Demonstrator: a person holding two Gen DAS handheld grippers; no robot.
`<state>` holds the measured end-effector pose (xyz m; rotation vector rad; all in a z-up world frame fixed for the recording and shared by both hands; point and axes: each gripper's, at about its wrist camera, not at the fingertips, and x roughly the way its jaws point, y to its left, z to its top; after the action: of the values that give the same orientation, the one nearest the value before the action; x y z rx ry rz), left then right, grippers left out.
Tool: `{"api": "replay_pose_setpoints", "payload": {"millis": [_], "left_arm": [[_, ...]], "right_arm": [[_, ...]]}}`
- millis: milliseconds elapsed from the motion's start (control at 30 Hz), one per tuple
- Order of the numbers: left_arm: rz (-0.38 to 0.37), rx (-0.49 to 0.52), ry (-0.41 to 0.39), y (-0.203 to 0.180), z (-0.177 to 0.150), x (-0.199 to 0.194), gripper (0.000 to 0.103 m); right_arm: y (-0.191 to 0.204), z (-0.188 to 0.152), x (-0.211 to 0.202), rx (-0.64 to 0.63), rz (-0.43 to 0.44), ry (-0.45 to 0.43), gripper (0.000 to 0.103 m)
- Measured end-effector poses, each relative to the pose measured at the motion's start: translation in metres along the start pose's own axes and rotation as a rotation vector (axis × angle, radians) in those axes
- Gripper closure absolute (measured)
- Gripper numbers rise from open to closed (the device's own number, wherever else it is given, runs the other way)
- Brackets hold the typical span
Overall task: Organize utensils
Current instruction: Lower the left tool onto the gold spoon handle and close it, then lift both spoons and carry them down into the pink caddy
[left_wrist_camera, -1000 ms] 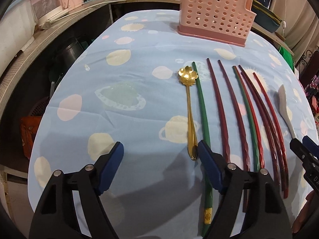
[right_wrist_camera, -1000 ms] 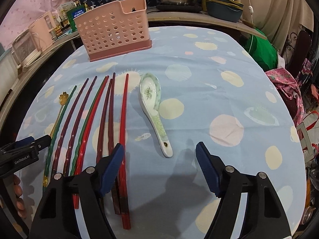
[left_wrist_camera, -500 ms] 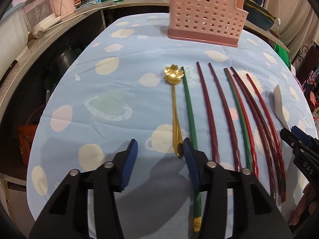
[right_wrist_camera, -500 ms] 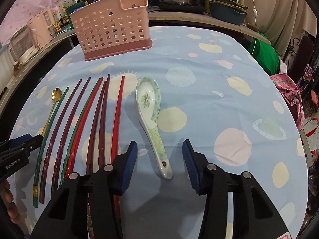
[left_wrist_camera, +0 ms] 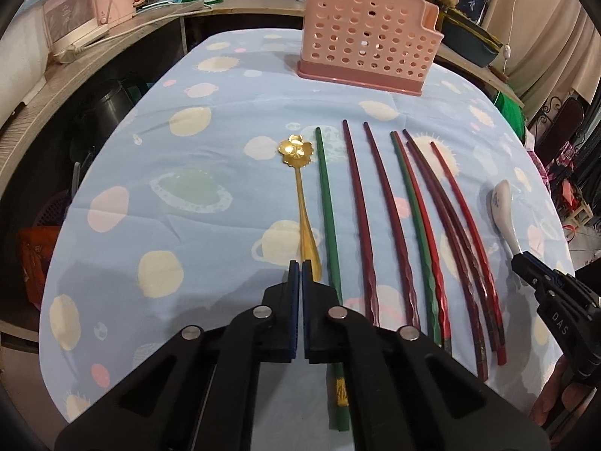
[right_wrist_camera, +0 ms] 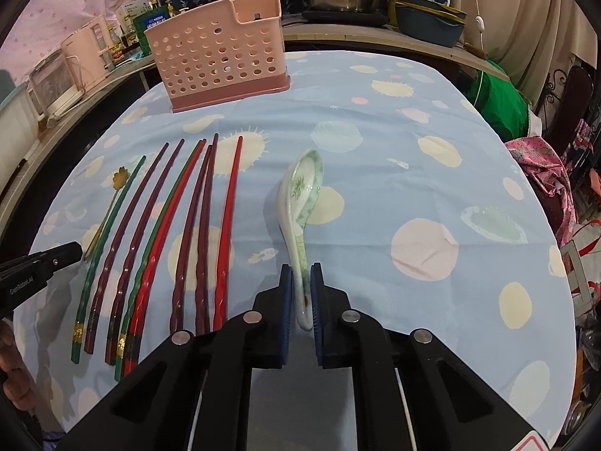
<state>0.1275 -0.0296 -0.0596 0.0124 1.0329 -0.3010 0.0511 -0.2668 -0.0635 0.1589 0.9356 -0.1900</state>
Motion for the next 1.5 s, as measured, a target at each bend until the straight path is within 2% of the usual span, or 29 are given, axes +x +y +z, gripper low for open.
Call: {"api": "replay_pose_setpoints", "payload": {"millis": [167, 267, 333, 400, 467, 633, 733, 900, 1033, 1100, 1133, 1333, 1500], "left_arm": [[-0.01, 0.003, -0.035, 0.001, -0.001, -0.023, 0.103], [-0.022, -0.002, -0.014, 0.0, -0.002, -0.019, 0.099], [-0.025, -0.02, 0.005, 0.003, -0.002, -0.01, 0.089], [-0.018, -0.034, 0.008, 0.004, 0.0, -0.001, 0.069], [-0.017, -0.04, 0.009, 0.004, 0.003, 0.006, 0.065], [-0.012, -0.055, 0.012, 0.006, 0.008, 0.02, 0.065], [-0.012, -0.069, 0.01, 0.01, 0.01, 0.022, 0.069], [0.035, -0.03, -0.009, 0.004, 0.007, 0.023, 0.074], [0.031, -0.014, -0.009, 0.0, 0.005, 0.022, 0.076], [0.061, 0.006, -0.016, -0.003, 0.003, 0.022, 0.091], [0.066, 0.004, -0.019, -0.002, 0.002, 0.022, 0.092], [0.016, -0.033, -0.013, 0.007, 0.0, 0.013, 0.093], [0.004, -0.034, -0.063, 0.008, 0.001, -0.017, 0.093]], "right_arm": [[-0.003, -0.001, -0.027, 0.02, 0.023, -0.043, 0.097], [-0.005, 0.0, -0.033, 0.024, 0.022, -0.049, 0.097], [-0.006, -0.003, -0.031, 0.025, 0.023, -0.04, 0.097], [-0.007, -0.005, -0.028, 0.026, 0.02, -0.032, 0.097], [-0.008, -0.007, -0.026, 0.029, 0.025, -0.024, 0.097], [-0.008, -0.008, -0.023, 0.033, 0.029, -0.02, 0.097], [-0.008, -0.008, -0.023, 0.035, 0.031, -0.019, 0.097], [-0.008, -0.008, -0.022, 0.034, 0.03, -0.016, 0.097], [-0.007, -0.01, -0.021, 0.034, 0.03, -0.008, 0.097], [-0.006, -0.011, -0.021, 0.034, 0.029, -0.006, 0.097], [-0.006, -0.011, -0.021, 0.034, 0.029, -0.005, 0.097], [-0.006, -0.012, -0.026, 0.033, 0.029, -0.016, 0.097], [-0.007, -0.008, -0.044, 0.04, 0.043, -0.06, 0.097]]}}
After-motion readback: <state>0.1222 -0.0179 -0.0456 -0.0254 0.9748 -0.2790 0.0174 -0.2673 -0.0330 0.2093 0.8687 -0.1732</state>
